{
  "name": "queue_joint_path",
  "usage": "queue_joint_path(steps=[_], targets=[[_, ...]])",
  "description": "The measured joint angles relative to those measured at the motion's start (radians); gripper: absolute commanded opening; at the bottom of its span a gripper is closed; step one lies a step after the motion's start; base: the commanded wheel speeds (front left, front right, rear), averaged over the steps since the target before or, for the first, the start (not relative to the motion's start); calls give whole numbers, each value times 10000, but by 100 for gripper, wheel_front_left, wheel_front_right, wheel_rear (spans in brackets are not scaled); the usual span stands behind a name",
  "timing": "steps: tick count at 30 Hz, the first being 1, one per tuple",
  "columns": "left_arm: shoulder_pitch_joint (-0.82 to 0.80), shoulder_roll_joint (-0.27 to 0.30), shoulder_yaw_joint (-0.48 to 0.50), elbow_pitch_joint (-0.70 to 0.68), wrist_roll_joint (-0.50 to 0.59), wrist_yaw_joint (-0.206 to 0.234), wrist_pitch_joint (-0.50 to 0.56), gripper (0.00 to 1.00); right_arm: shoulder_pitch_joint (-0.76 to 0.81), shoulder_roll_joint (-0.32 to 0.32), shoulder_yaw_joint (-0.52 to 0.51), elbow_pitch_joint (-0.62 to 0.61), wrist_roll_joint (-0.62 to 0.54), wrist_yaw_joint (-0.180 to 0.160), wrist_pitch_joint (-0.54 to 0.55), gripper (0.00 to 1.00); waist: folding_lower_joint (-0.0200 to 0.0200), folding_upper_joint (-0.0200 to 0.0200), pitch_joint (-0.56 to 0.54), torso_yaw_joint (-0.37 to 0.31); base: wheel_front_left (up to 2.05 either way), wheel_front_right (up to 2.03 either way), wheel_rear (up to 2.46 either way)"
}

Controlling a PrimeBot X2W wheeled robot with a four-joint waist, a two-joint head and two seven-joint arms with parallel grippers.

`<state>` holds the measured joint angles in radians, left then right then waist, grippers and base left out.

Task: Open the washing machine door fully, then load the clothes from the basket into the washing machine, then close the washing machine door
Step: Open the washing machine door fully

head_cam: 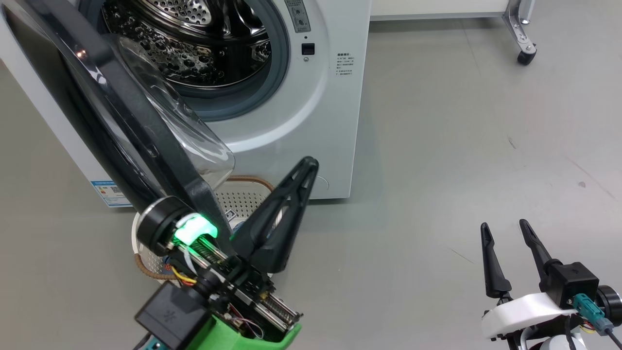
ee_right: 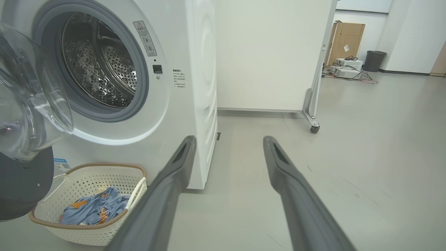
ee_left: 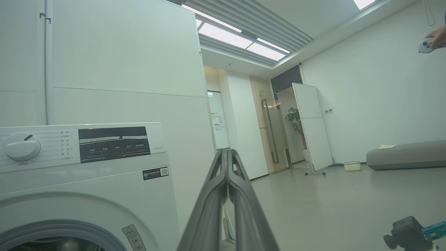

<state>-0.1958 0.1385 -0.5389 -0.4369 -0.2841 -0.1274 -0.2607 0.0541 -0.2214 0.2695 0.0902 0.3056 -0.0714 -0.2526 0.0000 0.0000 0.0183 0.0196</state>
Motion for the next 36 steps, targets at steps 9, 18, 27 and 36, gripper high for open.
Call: queue_joint_path(steps=[9,18,27,36], targets=[[383,81,-1333,980,-238,0,44,0,-4,17,-21,0,-2,94,0,100,0,0,216,-95,0,0,0],[537,153,-1630,2347,-443,0,54,0,-46,0,-42,0,-44,257,0,100,0,0,691,-238,0,0,0],[617,174,-1068,3764,-594,0,54,0,-71,-4,-284,-21,-46,261,0,100,0,0,1105,-250,0,0,0],[680,140,-408,4665,-777,136,44,0,-186,2,-391,-33,-46,267,0,100,0,0,1352,-62,0,0,0]])
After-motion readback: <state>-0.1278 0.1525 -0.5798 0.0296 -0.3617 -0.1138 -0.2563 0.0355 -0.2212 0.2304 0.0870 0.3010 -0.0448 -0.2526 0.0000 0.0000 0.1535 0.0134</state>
